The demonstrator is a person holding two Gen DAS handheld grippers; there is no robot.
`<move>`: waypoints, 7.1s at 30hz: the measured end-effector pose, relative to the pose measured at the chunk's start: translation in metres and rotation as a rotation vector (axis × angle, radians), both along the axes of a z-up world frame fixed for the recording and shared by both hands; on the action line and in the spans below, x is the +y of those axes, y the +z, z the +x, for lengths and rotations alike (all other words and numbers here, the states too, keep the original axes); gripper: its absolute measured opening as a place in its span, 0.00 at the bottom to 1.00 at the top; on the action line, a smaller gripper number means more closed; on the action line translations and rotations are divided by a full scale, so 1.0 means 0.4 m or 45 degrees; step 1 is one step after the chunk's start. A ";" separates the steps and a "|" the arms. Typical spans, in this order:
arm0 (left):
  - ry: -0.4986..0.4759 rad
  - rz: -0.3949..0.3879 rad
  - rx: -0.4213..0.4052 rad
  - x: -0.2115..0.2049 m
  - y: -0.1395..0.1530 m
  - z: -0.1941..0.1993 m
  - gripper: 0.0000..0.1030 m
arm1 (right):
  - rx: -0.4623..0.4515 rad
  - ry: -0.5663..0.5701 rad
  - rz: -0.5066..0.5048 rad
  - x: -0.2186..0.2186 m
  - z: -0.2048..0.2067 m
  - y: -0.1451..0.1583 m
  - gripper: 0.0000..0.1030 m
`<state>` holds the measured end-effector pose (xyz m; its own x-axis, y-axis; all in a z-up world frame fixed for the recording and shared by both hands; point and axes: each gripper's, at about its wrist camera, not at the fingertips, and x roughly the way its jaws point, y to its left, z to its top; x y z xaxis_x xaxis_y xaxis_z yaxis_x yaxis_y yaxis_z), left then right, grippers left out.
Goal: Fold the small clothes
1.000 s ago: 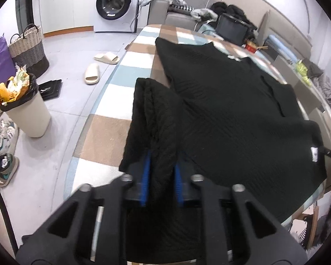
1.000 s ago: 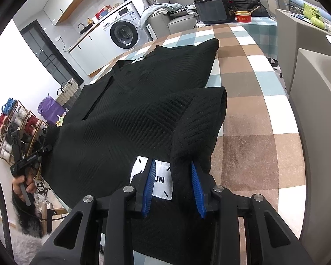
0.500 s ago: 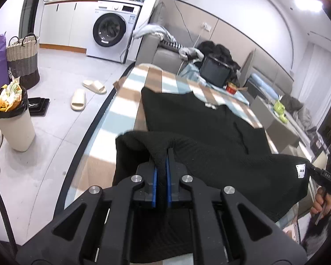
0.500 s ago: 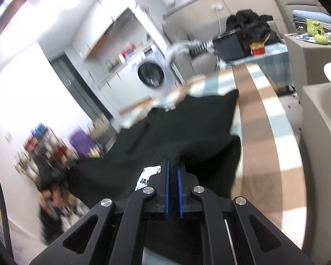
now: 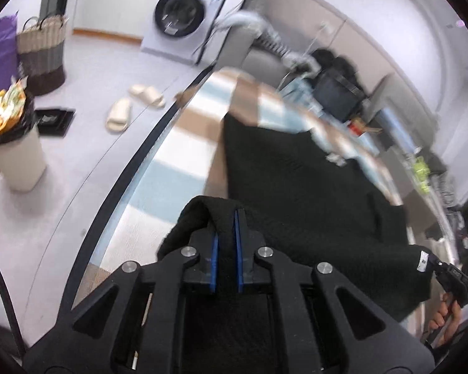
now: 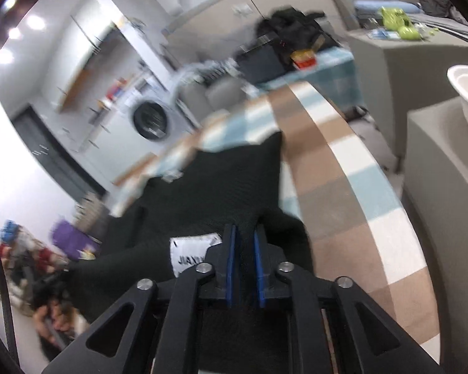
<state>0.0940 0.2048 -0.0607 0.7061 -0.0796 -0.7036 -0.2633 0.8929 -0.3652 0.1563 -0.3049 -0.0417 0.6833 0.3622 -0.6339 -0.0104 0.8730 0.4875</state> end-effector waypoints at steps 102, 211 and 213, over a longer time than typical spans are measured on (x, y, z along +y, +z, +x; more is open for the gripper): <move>-0.020 -0.164 0.039 0.029 -0.040 0.028 0.62 | 0.123 0.099 0.410 -0.027 0.077 -0.064 0.49; 0.036 -0.012 0.057 0.084 -0.013 0.145 0.65 | 0.140 -0.063 -0.111 -0.049 0.382 -0.113 0.26; 0.015 -0.004 0.065 0.079 -0.013 0.145 0.65 | 0.124 -0.066 -0.149 -0.046 0.371 -0.105 0.35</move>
